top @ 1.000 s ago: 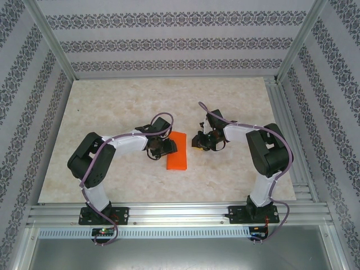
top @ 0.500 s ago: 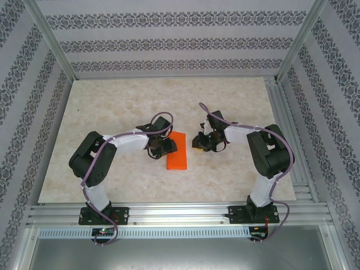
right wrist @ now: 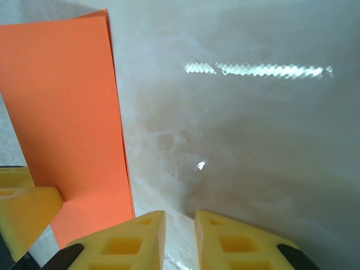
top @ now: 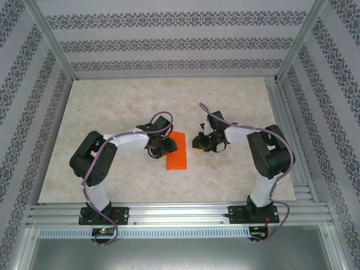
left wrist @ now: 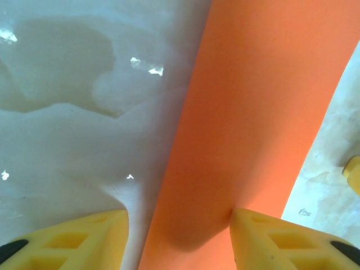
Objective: Fold a paper plane with a square sheet of paper (fold left side to right side)
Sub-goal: First fold in half a square sheet of paper at the center of the table.
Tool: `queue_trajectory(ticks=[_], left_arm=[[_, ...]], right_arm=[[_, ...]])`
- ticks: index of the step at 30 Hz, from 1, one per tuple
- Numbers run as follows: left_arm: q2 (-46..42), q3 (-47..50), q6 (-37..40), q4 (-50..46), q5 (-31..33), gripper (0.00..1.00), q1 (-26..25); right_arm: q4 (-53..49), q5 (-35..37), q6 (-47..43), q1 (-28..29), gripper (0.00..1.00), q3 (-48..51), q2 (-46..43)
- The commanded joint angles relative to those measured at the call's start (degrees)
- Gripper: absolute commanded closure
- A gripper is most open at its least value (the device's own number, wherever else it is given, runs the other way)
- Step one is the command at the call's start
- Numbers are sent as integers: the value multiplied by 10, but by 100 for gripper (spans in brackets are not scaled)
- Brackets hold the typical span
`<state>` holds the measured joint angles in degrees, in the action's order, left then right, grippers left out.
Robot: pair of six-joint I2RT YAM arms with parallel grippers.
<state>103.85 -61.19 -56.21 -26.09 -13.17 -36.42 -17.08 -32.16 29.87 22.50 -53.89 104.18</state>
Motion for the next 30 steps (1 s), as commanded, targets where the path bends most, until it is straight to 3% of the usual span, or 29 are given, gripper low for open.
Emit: queue_trajectory(ticks=[1,30], left_arm=[[38,2,-15,74,-17,45,-1],[-14,-29,-17,-27,23,45,4]], right_arm=[[-8,4,-1,9,78,10,-11],[11,0,6,16,79,19,-8]])
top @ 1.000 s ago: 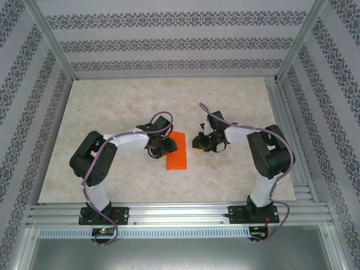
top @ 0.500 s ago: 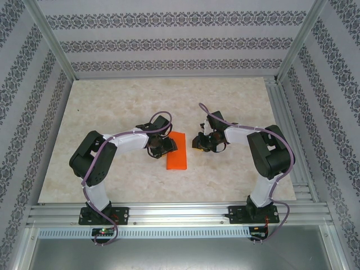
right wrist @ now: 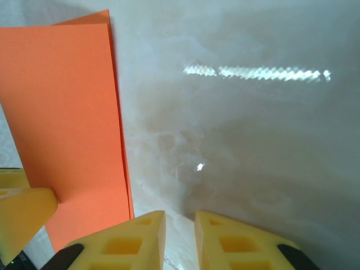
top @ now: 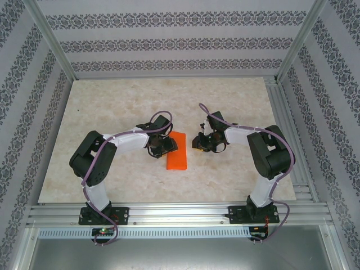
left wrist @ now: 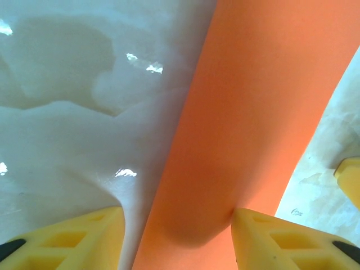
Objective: Fold a paper plane with a square sheet of paper (fold left side to right side)
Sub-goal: First fold in half a square sheet of paper at the center of the table.
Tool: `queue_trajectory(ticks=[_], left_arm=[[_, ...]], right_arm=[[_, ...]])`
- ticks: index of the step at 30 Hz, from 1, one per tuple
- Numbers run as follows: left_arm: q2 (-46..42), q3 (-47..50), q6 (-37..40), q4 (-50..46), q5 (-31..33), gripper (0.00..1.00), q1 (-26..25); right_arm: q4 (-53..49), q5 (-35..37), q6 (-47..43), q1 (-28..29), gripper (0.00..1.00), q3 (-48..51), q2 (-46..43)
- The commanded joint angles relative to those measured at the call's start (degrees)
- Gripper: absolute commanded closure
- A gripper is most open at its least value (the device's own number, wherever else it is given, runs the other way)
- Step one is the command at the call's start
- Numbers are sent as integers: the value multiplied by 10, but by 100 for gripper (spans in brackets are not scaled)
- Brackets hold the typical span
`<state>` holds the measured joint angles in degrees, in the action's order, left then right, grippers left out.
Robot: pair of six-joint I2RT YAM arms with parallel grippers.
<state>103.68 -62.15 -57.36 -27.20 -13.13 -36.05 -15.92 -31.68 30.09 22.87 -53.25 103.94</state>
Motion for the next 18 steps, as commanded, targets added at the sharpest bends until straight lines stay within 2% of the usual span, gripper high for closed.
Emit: queue_trajectory(ticks=[1,18], left_arm=[[-13,-21,-5,-19,24,45,0],[14,-46,-6,-17,9,49,0]], right_arm=[[1,-4,3,12,79,13,-6],[4,-9,3,12,79,13,-1]])
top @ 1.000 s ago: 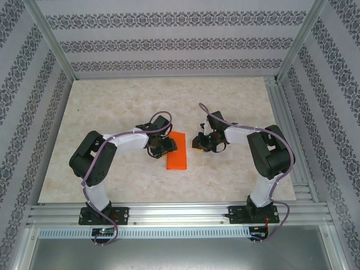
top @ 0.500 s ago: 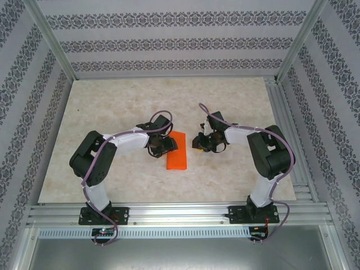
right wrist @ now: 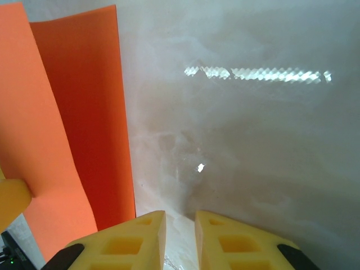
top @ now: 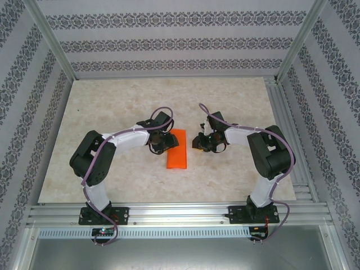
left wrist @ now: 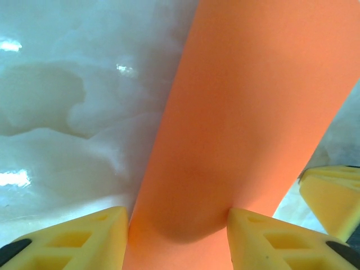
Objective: Fold a paper plane with a square sheet of paper (fold left side to right side)
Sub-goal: First fold in half a square sheet of paper at the center of the table.
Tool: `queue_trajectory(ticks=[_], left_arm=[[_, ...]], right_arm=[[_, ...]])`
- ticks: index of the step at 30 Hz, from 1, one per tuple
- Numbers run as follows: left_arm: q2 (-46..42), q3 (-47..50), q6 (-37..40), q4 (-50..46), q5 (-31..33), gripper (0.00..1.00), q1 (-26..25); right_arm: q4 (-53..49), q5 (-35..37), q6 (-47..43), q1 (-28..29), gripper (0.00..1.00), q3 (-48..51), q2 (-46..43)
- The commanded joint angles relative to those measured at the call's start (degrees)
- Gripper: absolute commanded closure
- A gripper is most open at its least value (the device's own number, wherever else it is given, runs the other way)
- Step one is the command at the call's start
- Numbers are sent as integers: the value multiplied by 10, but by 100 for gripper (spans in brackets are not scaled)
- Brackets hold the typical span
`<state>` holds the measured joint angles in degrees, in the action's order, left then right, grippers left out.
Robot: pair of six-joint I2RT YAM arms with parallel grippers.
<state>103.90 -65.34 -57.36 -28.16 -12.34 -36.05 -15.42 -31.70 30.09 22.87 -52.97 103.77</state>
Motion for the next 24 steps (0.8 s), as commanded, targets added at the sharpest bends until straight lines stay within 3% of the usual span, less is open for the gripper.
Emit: queue_trajectory(ticks=[1,13,24], left_arm=[[13,-14,-6,-7,1,49,0],[29,-15,-20,0,-2,50,0],[28,-23,-26,0,-5,49,0]], right_arm=[[-1,-9,4,12,79,10,0],[-1,-12,4,15,79,9,3],[54,-62,30,23,81,21,-10]])
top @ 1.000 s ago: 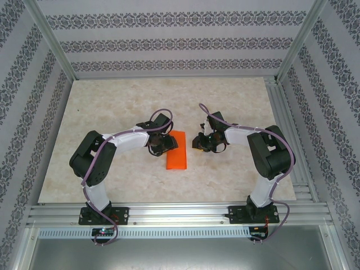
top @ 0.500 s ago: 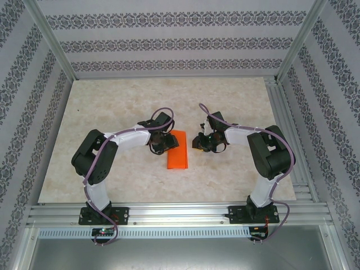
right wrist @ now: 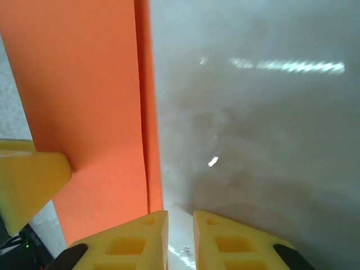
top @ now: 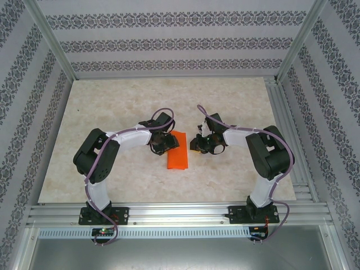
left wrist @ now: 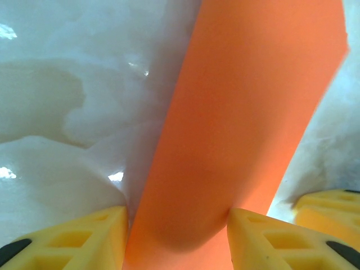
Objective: Fold a paper plane with a square sheet of paper (fold left side to right side)
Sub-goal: First fold in half a square sheet of paper at the center of the table.
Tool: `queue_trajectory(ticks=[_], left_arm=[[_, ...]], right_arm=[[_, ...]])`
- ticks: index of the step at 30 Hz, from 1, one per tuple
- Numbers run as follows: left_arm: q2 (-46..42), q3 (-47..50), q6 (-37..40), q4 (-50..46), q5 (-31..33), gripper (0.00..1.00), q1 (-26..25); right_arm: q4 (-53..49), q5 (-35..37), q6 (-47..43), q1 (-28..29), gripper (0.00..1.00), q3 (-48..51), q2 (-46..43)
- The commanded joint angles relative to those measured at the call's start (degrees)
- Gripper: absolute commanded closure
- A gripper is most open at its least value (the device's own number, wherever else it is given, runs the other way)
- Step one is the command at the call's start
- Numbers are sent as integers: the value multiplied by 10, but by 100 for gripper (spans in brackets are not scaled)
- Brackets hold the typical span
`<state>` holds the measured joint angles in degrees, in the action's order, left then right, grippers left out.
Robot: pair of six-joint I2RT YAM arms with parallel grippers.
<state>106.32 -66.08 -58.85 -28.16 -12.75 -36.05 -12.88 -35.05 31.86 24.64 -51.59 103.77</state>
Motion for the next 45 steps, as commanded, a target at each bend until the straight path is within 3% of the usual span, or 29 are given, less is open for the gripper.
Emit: queue_trajectory(ticks=[1,19,45], left_arm=[[3,-15,-11,0,-1,49,0],[2,-18,-10,-2,4,49,1],[2,-24,-13,-10,10,48,5]], right_arm=[[29,-30,13,6,82,8,-13],[44,-40,25,25,89,12,9],[-11,8,6,37,89,-4,34]])
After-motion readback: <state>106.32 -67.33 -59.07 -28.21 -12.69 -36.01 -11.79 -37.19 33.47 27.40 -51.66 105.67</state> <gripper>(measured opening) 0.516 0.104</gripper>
